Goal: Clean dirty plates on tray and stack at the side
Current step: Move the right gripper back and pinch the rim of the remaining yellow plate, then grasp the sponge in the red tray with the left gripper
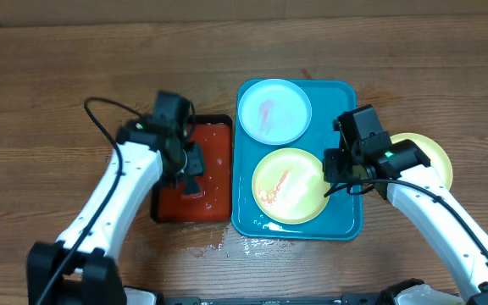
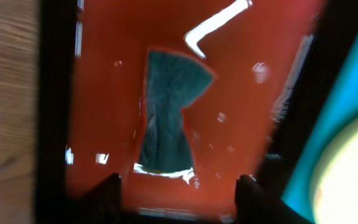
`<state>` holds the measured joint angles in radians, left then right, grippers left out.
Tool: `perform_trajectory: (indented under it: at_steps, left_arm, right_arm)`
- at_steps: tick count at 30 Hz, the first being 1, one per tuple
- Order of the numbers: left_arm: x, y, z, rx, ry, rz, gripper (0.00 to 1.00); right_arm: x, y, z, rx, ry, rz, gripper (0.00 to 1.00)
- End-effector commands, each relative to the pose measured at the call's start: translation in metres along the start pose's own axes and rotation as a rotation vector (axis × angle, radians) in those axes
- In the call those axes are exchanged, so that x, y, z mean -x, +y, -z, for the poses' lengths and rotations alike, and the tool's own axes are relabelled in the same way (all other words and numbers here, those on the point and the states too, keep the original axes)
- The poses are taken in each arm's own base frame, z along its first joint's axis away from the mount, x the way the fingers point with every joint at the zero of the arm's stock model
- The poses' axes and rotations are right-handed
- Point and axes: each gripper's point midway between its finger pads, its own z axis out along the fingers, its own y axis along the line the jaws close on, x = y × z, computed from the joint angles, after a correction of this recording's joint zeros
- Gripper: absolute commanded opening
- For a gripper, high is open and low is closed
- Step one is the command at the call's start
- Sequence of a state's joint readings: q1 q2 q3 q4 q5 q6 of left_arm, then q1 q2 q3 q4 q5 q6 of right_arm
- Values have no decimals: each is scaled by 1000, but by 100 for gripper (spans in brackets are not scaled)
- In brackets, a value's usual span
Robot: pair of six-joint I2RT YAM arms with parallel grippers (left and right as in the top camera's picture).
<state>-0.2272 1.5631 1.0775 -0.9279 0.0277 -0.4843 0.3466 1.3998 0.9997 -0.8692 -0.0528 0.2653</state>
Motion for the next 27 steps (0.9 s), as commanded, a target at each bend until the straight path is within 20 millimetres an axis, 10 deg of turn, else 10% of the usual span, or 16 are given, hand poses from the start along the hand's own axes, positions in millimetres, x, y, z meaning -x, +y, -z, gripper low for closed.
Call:
perform_trajectory:
  at_steps: [1,8,14,16,18,21,27]
  left_arm:
    - [-21,6,-36,12,78,25,49]
    - [-44,3,-89,26,229,20,4]
    - [-29,-8,-71,7,216,19,4]
    - [-18,-13,-56,1,197,10,8]
    - [-1,-14,-37,26,149,-19,40]
    - [13,-7,-31,80,92,-34,61]
    - [19,8,-49,164,52,-44,52]
  right_arm:
    - [3,15,7,83,2,3,20]
    - [5,15,7,85,-5,4,20]
    - [4,15,7,84,-1,3,20]
    - [4,15,7,84,-1,3,20]
    - [3,15,7,84,-1,3,20]
    - [4,15,7,84,-1,3,20]
    - [4,15,7,84,-2,3,20]
